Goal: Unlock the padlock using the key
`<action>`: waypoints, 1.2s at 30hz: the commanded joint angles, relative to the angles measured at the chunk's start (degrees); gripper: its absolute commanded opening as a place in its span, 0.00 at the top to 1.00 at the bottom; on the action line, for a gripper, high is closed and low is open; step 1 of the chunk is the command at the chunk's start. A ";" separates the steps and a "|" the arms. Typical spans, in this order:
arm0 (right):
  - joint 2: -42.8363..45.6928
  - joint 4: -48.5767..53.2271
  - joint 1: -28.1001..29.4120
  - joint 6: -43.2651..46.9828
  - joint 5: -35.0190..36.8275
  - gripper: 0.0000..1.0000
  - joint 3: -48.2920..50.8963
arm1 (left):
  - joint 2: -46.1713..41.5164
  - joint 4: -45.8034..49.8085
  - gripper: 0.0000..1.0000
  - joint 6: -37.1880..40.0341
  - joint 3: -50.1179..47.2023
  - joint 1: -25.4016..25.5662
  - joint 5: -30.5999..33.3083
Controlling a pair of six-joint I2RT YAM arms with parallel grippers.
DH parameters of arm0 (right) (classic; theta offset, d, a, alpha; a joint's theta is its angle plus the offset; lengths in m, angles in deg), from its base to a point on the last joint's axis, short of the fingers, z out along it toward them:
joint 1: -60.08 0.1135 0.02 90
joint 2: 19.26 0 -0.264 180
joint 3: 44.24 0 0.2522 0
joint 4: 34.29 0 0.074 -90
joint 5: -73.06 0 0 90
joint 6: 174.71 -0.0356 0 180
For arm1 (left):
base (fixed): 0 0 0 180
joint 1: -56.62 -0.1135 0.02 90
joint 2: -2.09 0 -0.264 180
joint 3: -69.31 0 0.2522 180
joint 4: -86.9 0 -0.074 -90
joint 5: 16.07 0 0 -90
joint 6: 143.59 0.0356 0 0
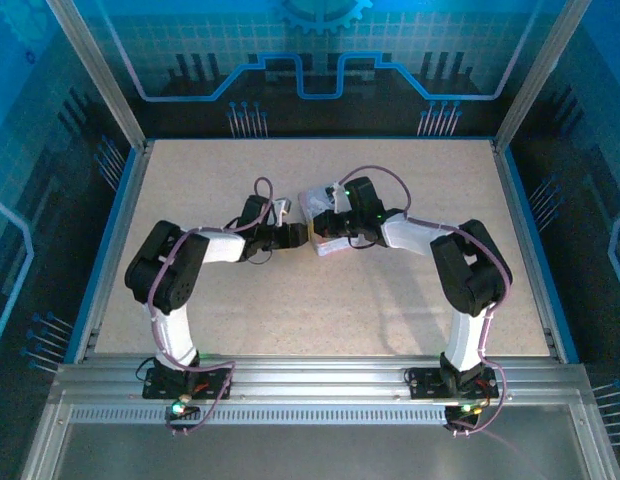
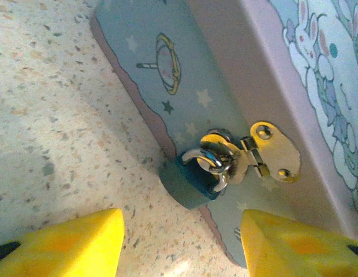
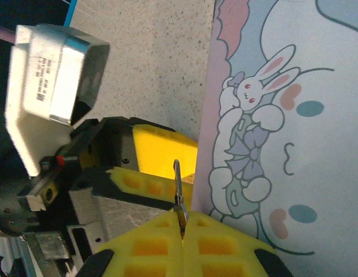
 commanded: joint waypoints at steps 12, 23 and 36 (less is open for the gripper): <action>6.01 10.81 -2.19 4.53 1.25 1.00 5.05 | -8.34 2.53 0.28 3.31 2.12 -4.26 -1.07; 8.48 9.71 -4.59 4.68 -0.11 1.00 8.69 | -8.62 -0.33 0.30 11.32 -1.90 -1.87 -4.77; 6.51 9.32 -4.34 4.46 0.50 1.00 7.64 | -4.16 -2.25 0.31 17.04 -3.35 3.36 -6.84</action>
